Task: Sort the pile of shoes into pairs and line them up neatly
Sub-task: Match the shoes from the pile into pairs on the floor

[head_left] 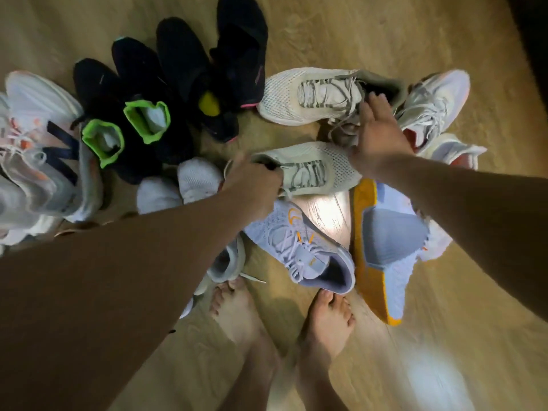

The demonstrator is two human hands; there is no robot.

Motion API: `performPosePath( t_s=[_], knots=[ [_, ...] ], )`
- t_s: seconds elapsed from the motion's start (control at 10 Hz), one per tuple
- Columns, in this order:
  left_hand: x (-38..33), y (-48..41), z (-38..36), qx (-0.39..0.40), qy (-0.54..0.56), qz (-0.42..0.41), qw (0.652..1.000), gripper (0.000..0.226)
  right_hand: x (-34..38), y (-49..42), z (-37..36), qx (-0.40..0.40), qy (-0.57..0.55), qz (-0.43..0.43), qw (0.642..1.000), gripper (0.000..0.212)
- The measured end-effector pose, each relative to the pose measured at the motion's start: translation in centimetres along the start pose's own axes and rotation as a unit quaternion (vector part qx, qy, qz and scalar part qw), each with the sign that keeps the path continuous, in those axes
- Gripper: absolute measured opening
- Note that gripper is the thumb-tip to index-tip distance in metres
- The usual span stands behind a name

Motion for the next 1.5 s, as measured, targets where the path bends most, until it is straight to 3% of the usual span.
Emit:
performPosePath(
  t_s=[0.1,0.2,0.3,0.4,0.5,0.6,0.7,0.8,0.9,1.0,1.1,1.2,1.3,1.4,1.5],
  knots=[
    [-2.9,0.9,0.2,-0.038,0.036,-0.031,0.998,0.048,-0.5,-1.7,0.0,0.048,0.042,-0.004,0.998,0.076],
    [-4.1,1.9,0.2,-0.046,0.061,-0.026,0.997,0.054,-0.8,-2.3,0.1,0.074,0.142,-0.003,0.987,0.05],
    [-5.0,2.2,1.0,-0.059,0.058,-0.024,0.996,0.055,-2.4,-1.7,-0.4,0.094,0.22,-0.064,0.969,0.041],
    [-7.4,2.4,2.0,-0.049,0.123,-0.009,0.991,0.054,-4.0,-0.7,-1.4,0.114,0.301,-0.04,0.946,0.031],
    [-11.3,2.9,2.3,-0.044,0.182,-0.002,0.982,0.067,-6.7,0.4,-2.6,0.117,0.342,0.027,0.932,0.028],
    [-14.2,3.9,2.3,-0.045,0.165,-0.023,0.985,0.076,-7.6,4.7,-0.5,0.154,0.294,-0.016,0.943,0.022],
    [-14.5,5.3,2.1,-0.051,0.158,-0.019,0.986,0.072,-8.1,5.6,-0.2,0.136,0.312,-0.004,0.94,0.022],
    [-11.6,6.1,1.6,-0.076,0.249,0.07,0.963,0.076,-7.2,5.9,1.5,0.078,0.285,0.013,0.955,0.026],
    [-8.4,6.1,1.0,-0.06,0.328,0.131,0.933,0.092,-6.2,4.1,2.9,0.019,0.191,-0.025,0.981,0.029],
    [-6.0,5.5,0.2,-0.048,0.332,0.154,0.929,0.1,-5.8,3.2,3.1,-0.001,0.047,-0.115,0.992,0.037],
    [-5.5,5.3,0.2,-0.069,0.317,0.121,0.938,0.082,-4.8,5.6,2.8,-0.051,-0.053,-0.162,0.984,0.029],
    [-3.9,5.5,1.1,-0.142,0.245,0.119,0.952,0.051,-3.3,11.8,-2.7,0.059,-0.056,-0.133,0.988,0.015],
    [-2.9,5.4,-0.8,-0.054,0.117,0.087,0.988,0.036,-1.6,19.6,-11.2,0.268,-0.002,-0.073,0.961,0.057],
    [-1.7,5.2,-3.0,0.039,0.124,0.086,0.988,0.028,-2.8,22.1,-14.0,0.272,0.034,-0.106,0.956,0.088],
    [-1.0,5.3,-3.0,0.054,0.222,0.082,0.97,0.026,-4.6,21.7,-13.8,0.304,0.102,-0.154,0.935,0.076]
  ],
)
Point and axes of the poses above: each hand's wrist, its own y-axis away from the middle knuckle, its own z-axis out of the back of the hand, x = y × z, the point moved 9 cm from there along -y, towards the middle knuckle, and after that the axes turned 8 degrees about -x, right-handed, at the moved point
